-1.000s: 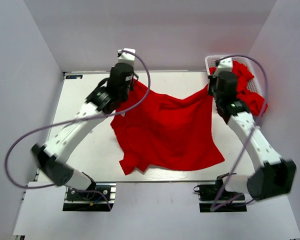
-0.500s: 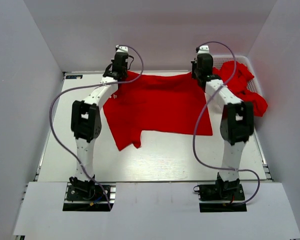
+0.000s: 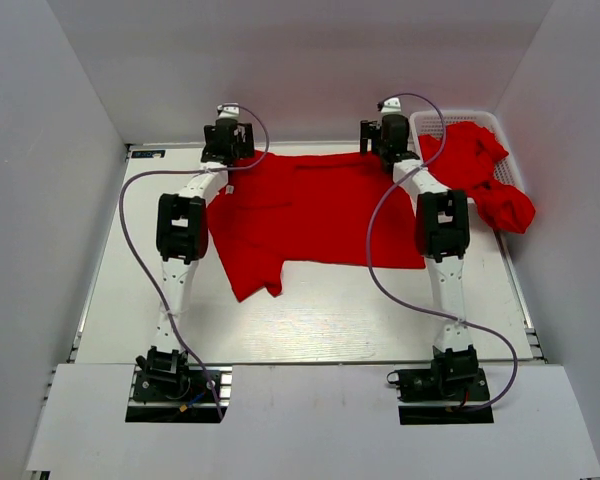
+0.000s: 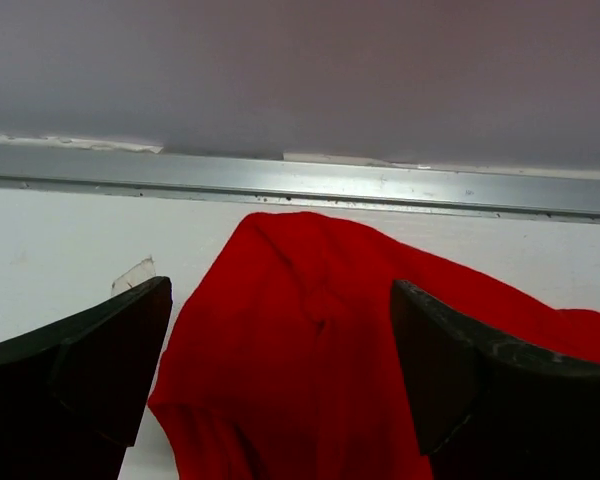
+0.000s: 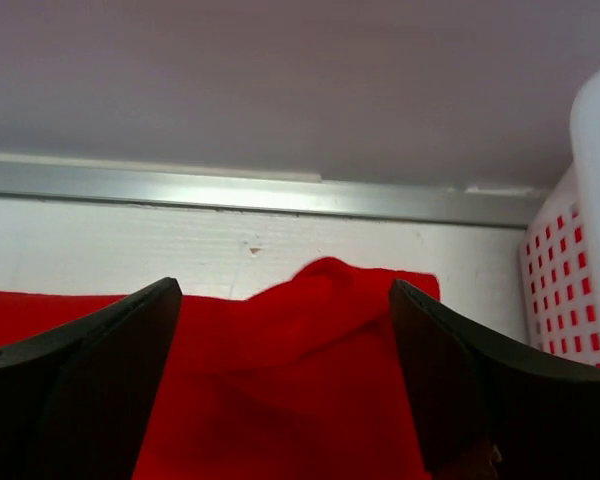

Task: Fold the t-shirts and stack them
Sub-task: Flatten out the tshirt, then grap the side of the flattened tshirt furthest away from the robot with both arms, then fold the flattened tshirt in 1/3 of the way

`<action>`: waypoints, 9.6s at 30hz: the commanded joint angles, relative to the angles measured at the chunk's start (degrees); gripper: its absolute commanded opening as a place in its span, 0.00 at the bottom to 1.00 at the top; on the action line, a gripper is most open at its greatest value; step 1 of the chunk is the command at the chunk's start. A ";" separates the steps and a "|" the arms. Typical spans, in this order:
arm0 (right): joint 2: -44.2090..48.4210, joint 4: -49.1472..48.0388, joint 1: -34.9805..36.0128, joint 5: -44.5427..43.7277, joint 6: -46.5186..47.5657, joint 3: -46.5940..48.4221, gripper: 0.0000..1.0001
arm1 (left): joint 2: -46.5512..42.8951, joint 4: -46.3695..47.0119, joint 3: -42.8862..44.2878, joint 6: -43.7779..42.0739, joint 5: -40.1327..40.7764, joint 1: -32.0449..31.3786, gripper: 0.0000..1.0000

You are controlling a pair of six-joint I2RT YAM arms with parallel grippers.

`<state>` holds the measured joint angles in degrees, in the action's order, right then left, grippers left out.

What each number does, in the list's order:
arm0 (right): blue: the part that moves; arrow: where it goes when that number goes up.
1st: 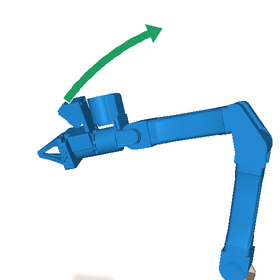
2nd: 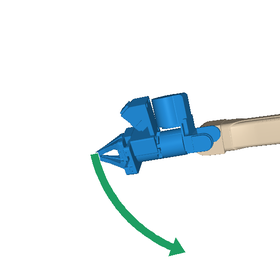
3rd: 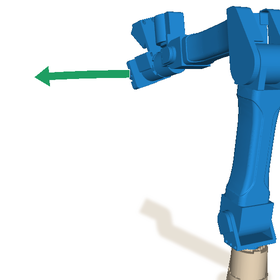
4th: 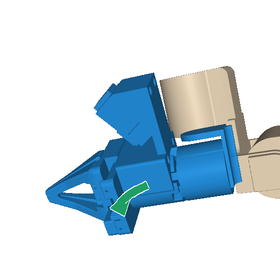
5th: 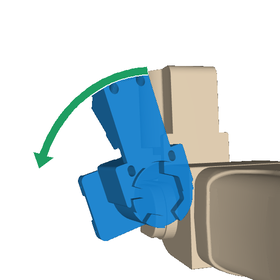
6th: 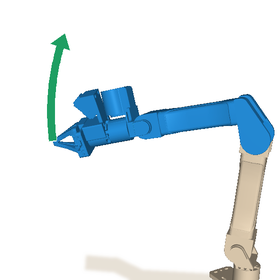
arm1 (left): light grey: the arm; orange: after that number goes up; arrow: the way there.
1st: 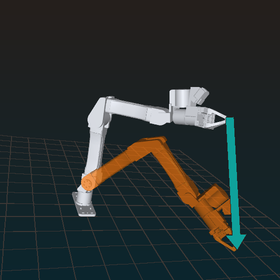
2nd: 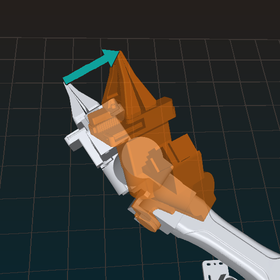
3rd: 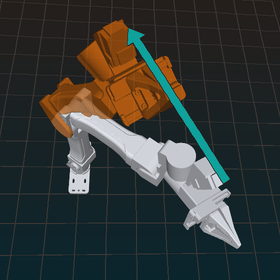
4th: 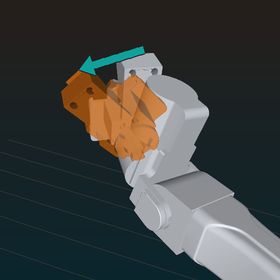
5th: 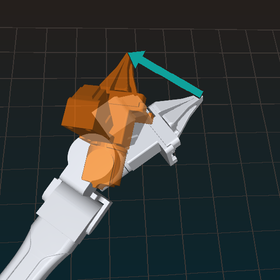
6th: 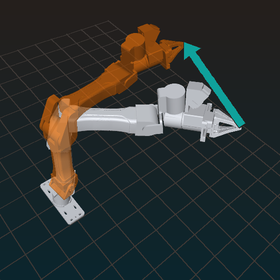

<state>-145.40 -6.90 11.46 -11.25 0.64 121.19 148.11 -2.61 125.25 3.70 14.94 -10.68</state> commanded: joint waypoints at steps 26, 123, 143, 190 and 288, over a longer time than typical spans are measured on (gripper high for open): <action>68.57 21.31 0.58 5.45 -24.45 -62.37 0.90 | -75.24 -32.98 -75.49 28.20 -27.85 -6.98 1.00; 103.38 6.19 -4.96 4.21 -0.91 -30.85 0.00 | -87.99 -33.42 2.70 -1.68 -12.29 -12.17 0.00; 107.87 9.80 -4.96 1.67 -0.20 -35.00 0.00 | -87.74 -29.12 -3.50 -4.58 -16.89 -11.65 0.00; 16.80 3.29 -6.46 9.57 -6.36 -9.12 0.00 | -14.16 -13.03 -2.98 1.48 -16.35 1.62 0.00; 10.59 26.91 -4.52 17.40 -3.37 -12.06 0.90 | -9.96 -35.36 -6.53 15.99 -0.70 5.66 0.00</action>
<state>-131.94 17.43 7.46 8.86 -0.21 103.31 135.87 -40.42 114.30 21.82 12.19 -6.85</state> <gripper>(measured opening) 0.904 0.019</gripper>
